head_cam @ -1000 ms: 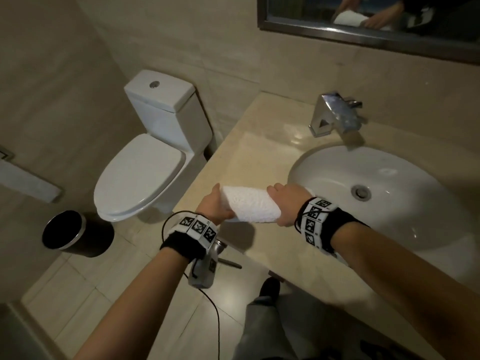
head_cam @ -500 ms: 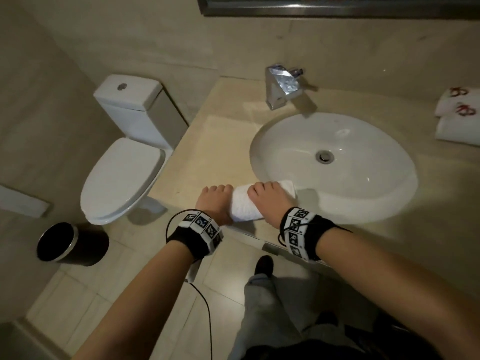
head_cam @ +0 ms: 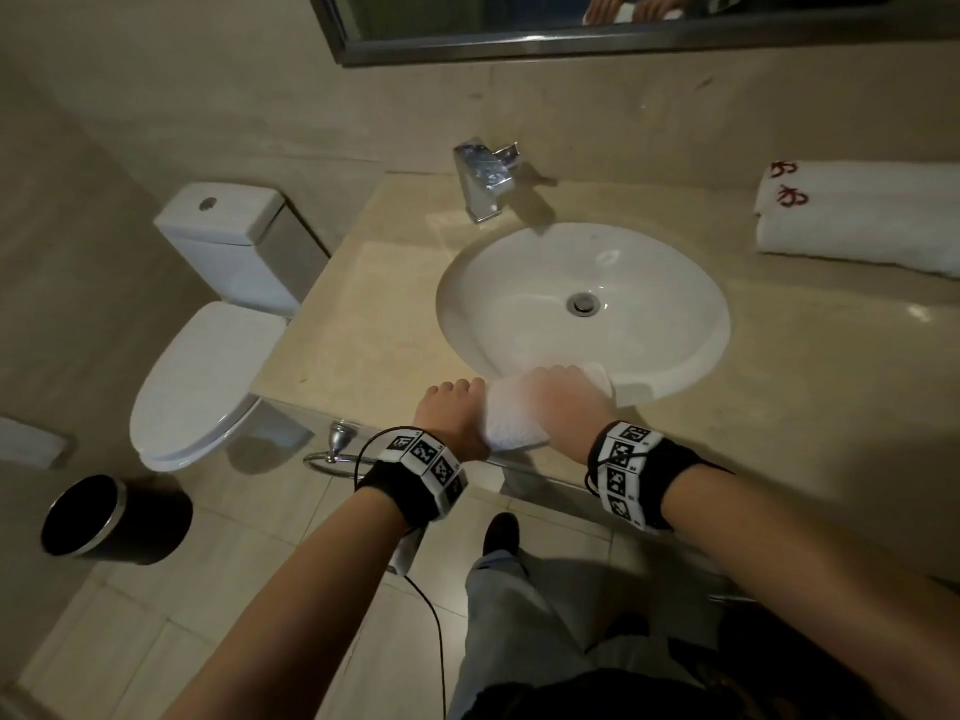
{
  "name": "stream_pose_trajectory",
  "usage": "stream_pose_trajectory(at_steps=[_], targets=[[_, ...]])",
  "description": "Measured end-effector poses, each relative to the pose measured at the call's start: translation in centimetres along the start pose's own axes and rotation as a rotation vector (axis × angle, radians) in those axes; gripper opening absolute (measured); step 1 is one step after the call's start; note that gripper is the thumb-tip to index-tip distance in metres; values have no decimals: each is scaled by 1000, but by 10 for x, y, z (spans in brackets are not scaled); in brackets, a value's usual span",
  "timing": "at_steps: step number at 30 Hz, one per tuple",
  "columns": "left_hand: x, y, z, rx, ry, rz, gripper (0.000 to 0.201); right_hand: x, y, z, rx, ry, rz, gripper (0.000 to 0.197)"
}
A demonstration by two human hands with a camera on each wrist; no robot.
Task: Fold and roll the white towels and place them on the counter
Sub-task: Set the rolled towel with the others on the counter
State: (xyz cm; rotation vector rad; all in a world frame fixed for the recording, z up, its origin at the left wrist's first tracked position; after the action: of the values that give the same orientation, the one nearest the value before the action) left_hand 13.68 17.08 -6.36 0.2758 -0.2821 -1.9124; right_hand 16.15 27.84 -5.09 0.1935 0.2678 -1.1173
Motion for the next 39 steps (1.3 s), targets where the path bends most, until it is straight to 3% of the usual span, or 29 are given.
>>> stream_pose_trajectory(at_steps=[11, 16, 25, 39], targets=[[-70, -15, 2, 5, -55, -109, 74, -45, 50, -15, 20, 21, -176, 50], [-98, -26, 7, 20, -83, -168, 73, -65, 69, -26, 119, 6, -238, 57], [-156, -52, 12, 60, -115, -251, 75, -111, 105, -37, 269, -25, -337, 53], [-254, -98, 20, 75, -184, -396, 73, -186, 151, -62, 335, -45, -539, 59]])
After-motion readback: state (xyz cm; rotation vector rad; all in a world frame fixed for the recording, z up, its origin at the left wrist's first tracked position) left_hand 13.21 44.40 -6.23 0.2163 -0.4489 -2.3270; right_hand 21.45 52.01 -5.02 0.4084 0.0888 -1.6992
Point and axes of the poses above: each hand's wrist, its own y-axis away from the middle knuckle, its own z-axis out of the back of the hand, x = y × z, the point moved 7 cm from there along -y, towards the middle knuckle, and after that the axes turned 8 degrees about y, right-handed, at the moved point
